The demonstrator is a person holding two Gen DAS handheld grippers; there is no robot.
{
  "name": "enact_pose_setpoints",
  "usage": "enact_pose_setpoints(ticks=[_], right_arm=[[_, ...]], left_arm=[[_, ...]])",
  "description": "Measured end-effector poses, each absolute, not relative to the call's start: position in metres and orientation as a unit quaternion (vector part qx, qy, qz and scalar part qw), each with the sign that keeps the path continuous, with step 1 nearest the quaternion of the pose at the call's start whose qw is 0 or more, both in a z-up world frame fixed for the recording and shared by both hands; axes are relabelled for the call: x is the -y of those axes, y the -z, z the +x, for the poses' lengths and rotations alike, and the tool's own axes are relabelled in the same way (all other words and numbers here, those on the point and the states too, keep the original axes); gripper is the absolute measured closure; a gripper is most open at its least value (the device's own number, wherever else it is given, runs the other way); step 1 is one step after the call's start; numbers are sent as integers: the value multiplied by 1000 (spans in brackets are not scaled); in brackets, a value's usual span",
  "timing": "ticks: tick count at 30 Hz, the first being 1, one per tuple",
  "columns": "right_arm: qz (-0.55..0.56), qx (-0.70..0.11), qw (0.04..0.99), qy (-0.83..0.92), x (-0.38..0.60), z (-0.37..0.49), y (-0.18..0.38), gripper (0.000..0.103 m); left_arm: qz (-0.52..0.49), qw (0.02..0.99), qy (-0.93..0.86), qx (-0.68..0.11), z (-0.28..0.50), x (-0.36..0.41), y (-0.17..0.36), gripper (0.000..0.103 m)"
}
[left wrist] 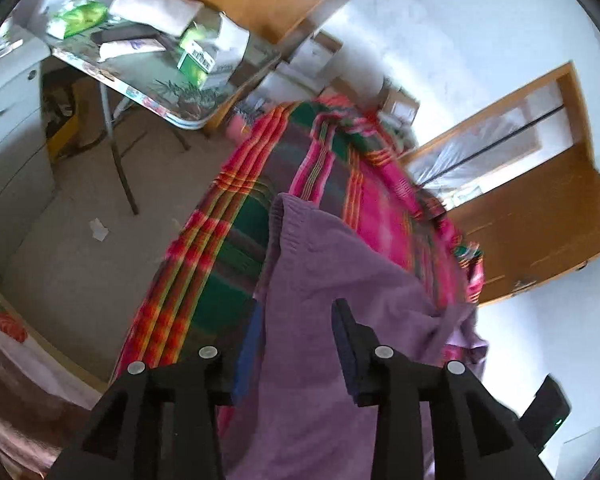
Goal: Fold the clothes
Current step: 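Grasp the garment's edge with the right tool while the left tool holds the waistband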
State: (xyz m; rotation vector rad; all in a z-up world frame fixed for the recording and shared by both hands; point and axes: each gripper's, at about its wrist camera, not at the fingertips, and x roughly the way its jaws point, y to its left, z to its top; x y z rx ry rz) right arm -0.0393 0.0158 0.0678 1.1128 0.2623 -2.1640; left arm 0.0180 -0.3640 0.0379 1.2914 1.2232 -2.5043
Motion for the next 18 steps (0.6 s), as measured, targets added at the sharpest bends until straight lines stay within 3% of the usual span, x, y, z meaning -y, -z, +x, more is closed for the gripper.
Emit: enact_pose_setpoints(ticks=[7, 10, 13, 18], right_arm=[[428, -45, 264, 863, -47, -121, -73, 80], [441, -6, 223, 869, -67, -156, -69, 69], [476, 66, 202, 853, -90, -180, -60, 69], [506, 115, 182, 835, -98, -199, -48, 69]], left_arm=[[439, 38, 794, -419, -22, 371, -19, 66], [446, 43, 786, -426, -32, 374, -13, 66], [450, 38, 777, -438, -40, 375, -6, 66], [456, 35, 779, -429, -46, 369, -7, 66]])
